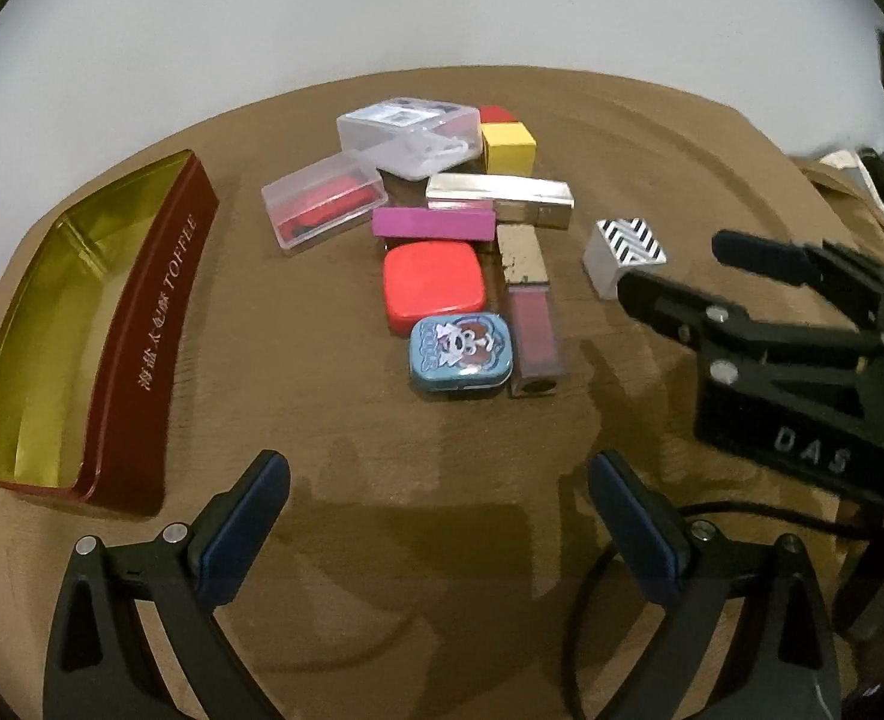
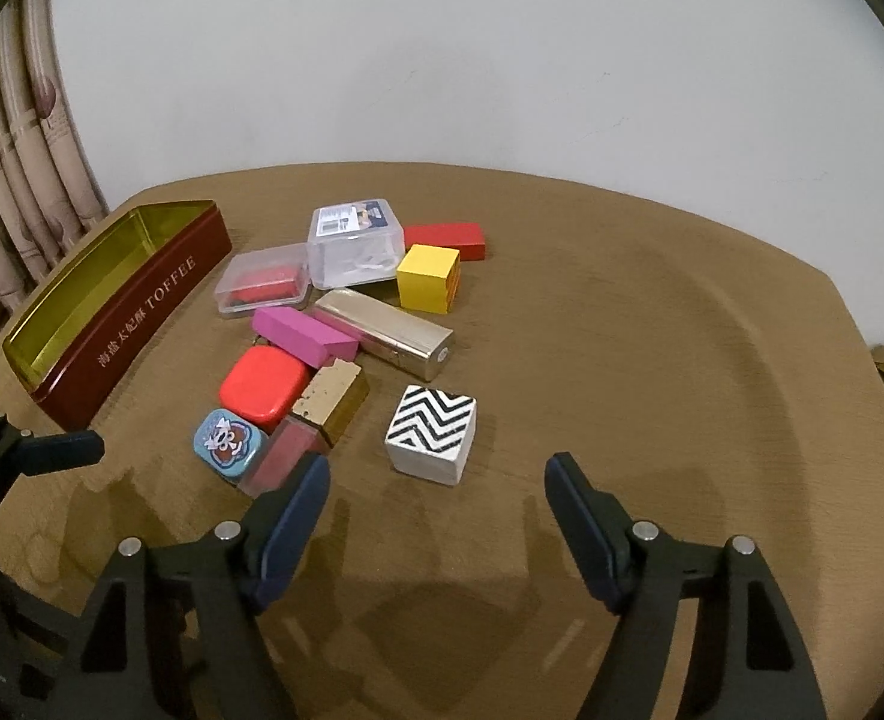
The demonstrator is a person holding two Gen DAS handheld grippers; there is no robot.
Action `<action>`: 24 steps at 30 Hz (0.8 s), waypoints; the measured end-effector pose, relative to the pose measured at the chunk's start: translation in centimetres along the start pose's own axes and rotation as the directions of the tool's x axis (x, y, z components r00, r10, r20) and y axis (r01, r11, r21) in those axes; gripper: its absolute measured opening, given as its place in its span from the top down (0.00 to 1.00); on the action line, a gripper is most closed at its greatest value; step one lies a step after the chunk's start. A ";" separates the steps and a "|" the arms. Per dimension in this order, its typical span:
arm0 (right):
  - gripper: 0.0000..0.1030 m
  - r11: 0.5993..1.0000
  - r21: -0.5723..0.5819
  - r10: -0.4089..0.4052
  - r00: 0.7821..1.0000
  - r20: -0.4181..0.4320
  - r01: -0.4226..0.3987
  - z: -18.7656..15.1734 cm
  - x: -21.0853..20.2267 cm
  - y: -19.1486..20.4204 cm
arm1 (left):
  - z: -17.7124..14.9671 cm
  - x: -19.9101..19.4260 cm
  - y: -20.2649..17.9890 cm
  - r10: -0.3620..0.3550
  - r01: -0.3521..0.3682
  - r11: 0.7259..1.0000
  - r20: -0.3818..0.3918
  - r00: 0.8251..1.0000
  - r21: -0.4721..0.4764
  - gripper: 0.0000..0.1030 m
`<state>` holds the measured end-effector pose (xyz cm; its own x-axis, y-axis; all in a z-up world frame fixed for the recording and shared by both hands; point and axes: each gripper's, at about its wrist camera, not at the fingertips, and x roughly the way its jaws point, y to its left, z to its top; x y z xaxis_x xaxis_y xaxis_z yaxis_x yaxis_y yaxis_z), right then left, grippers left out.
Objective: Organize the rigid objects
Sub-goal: 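Move both grippers toward the pile of objects, then grasp the zigzag cube with the right gripper while the left gripper grasps the lip-gloss tube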
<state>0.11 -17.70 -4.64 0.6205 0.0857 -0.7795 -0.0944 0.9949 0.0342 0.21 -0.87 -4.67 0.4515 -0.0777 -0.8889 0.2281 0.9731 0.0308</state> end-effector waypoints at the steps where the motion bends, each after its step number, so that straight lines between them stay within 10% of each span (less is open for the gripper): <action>1: 0.26 1.000 0.001 -0.001 1.000 -0.002 0.001 0.0 0.1 0.1 | 0.1 0.3 0.0 0.004 -0.004 1.000 -0.005 1.000 0.001 0.05; 24: 0.71 0.998 -0.015 -0.066 0.998 -0.020 0.066 1.1 4.6 -0.4 | 1.2 1.4 1.9 0.019 -0.021 0.993 -0.018 1.000 -0.120 0.05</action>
<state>3.85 -17.60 -7.59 0.6097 0.0187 -0.7924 -0.0648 0.9976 -0.0264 2.25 0.62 -5.30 0.4399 -0.0548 -0.8964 0.1134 0.9935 -0.0051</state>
